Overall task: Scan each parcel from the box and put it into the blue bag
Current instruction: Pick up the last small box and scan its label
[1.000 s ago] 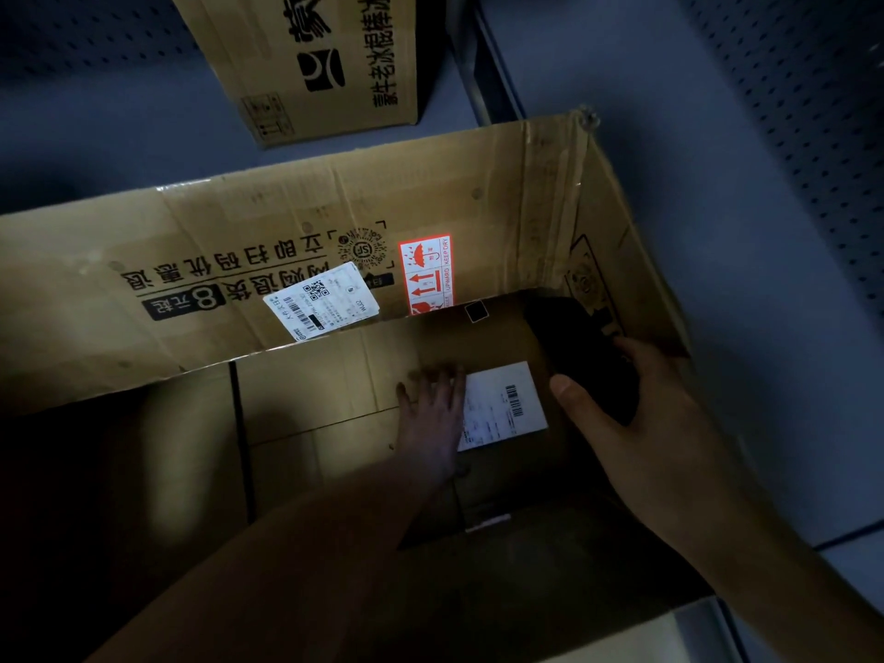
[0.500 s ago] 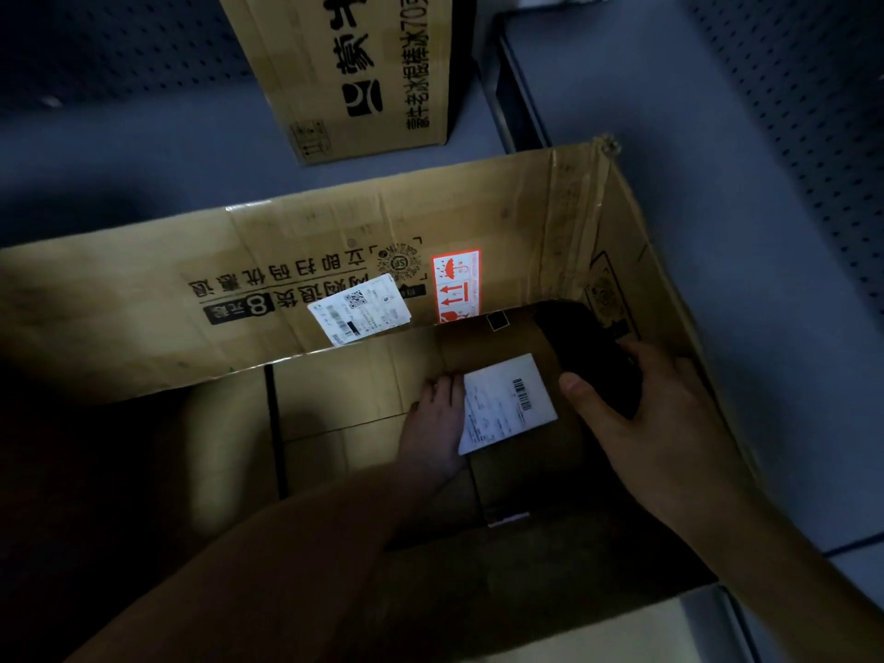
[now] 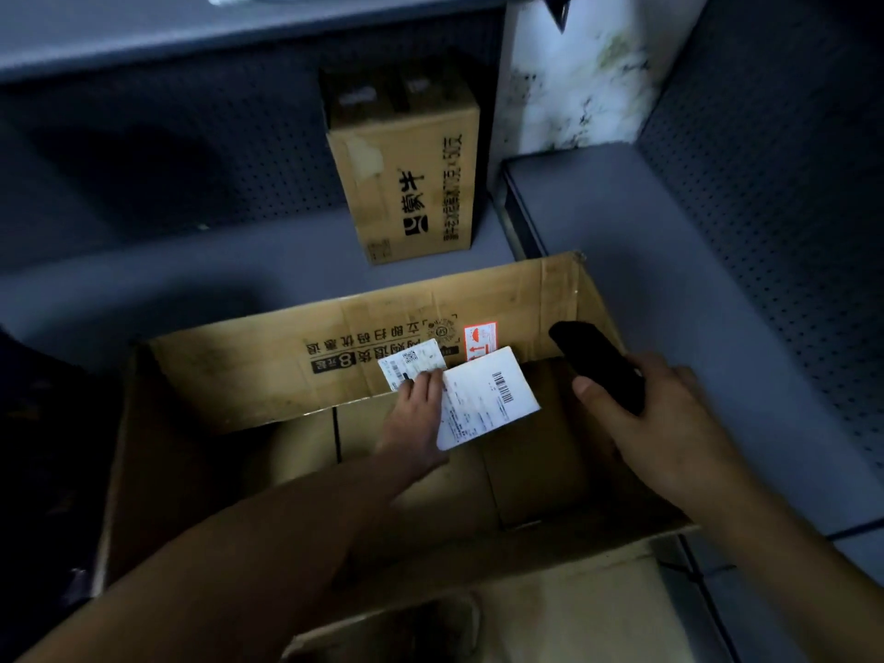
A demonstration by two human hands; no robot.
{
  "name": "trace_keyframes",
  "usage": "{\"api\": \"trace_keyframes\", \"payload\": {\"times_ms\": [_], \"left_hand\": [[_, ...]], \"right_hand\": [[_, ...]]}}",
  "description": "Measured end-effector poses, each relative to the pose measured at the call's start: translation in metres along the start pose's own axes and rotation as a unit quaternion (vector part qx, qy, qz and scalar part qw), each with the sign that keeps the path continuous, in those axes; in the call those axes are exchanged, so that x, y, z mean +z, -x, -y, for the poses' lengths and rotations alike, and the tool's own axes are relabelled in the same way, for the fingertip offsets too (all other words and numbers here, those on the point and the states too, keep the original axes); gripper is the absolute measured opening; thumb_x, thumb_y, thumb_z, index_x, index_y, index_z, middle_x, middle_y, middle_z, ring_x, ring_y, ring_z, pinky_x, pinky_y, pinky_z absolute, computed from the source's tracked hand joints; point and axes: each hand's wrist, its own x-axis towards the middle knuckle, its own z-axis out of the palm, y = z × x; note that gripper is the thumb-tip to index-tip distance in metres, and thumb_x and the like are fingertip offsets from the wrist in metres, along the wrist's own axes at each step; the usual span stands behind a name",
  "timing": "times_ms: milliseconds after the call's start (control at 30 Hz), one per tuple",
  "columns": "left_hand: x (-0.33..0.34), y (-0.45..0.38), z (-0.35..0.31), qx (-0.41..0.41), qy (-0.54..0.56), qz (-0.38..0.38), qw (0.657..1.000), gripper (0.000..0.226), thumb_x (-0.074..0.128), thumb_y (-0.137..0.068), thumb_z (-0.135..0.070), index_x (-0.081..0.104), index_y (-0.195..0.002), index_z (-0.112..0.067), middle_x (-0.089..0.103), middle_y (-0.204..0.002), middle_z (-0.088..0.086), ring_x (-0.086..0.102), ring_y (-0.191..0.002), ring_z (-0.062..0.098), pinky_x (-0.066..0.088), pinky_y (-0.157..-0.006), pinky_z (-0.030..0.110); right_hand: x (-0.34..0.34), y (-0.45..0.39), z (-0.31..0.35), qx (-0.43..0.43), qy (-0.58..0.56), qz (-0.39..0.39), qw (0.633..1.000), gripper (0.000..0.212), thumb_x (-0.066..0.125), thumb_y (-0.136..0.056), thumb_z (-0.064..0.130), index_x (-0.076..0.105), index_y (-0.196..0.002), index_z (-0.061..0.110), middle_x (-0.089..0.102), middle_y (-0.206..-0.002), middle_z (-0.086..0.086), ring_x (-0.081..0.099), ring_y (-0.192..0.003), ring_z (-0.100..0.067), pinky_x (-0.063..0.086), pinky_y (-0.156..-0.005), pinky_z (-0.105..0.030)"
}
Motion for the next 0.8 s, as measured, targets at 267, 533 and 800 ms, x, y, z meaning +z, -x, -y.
{"api": "trace_keyframes", "payload": {"times_ms": [267,533,800], "left_hand": [[-0.107,0.033,0.016,-0.007,-0.023,-0.052,0.998,0.123,0.08,-0.07,-0.051,0.001,-0.155,-0.01,0.028,-0.145,0.005,0.031,-0.129,0.024,0.031,-0.113,0.036],[-0.189,0.079,0.035,-0.016,-0.037,-0.111,0.993,0.126,0.084,-0.065,-0.048,0.004,-0.156,-0.012,0.025,-0.148,0.003,0.023,-0.137,0.025,0.035,-0.114,0.039],[-0.264,0.119,0.064,-0.011,-0.105,-0.179,0.978,0.125,0.082,-0.065,-0.054,0.008,-0.155,-0.01,0.027,-0.149,0.005,0.028,-0.133,0.027,0.037,-0.112,0.04]], "right_hand": [[-0.049,0.057,0.046,-0.036,0.035,-0.006,0.999,0.074,0.051,-0.085,0.073,0.039,-0.143,0.028,0.044,-0.127,-0.006,0.052,-0.113,-0.028,0.054,-0.087,-0.05],[-0.07,0.106,0.085,-0.065,0.035,-0.032,0.997,0.081,0.041,-0.075,0.087,0.049,-0.13,0.027,0.053,-0.112,-0.002,0.059,-0.097,-0.023,0.057,-0.076,-0.045],[-0.082,0.147,0.135,-0.071,-0.053,0.005,0.996,0.042,0.042,-0.094,0.066,0.055,-0.103,0.027,0.056,-0.085,0.012,0.051,-0.076,-0.003,0.041,-0.065,-0.03]]}}
